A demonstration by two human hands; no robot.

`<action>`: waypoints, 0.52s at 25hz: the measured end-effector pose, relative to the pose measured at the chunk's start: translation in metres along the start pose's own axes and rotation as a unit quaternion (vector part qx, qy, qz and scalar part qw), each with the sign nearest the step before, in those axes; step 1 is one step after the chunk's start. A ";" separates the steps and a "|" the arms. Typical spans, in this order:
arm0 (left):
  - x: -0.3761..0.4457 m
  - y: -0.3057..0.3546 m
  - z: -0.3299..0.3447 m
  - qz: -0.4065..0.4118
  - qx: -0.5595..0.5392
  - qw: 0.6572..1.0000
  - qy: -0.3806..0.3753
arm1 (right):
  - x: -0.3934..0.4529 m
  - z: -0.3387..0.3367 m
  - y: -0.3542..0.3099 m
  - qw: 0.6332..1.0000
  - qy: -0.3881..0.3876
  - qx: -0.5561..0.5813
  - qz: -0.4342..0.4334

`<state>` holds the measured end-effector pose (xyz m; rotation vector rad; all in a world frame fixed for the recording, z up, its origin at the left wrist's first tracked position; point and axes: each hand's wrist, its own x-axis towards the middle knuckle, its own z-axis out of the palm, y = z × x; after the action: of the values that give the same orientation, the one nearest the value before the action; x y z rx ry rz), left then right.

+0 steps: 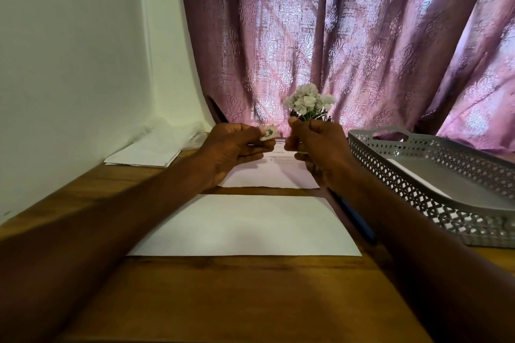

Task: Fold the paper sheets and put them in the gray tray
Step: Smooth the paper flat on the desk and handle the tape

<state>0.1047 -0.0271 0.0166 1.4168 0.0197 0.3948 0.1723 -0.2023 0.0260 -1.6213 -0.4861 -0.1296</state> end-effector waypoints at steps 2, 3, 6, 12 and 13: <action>-0.002 -0.003 0.001 -0.004 0.018 1.000 -0.006 | -0.003 0.002 -0.004 0.999 -0.033 -0.013 -0.011; -0.003 -0.005 0.002 -0.001 0.031 0.999 -0.007 | -0.005 0.004 -0.004 0.999 -0.046 -0.016 -0.020; -0.002 -0.007 0.006 0.010 0.060 0.998 -0.021 | -0.006 0.008 -0.002 0.997 -0.056 -0.021 -0.043; -0.008 -0.009 0.010 0.009 0.059 0.997 -0.055 | -0.005 0.005 -0.002 0.999 -0.022 0.031 -0.021; -0.009 -0.009 0.011 0.009 0.057 0.997 -0.058 | -0.005 0.004 -0.001 0.999 -0.021 0.038 -0.015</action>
<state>0.1014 -0.0412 0.0075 1.5522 -0.0652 0.3302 0.1669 -0.1990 0.0248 -1.5453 -0.5431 -0.0987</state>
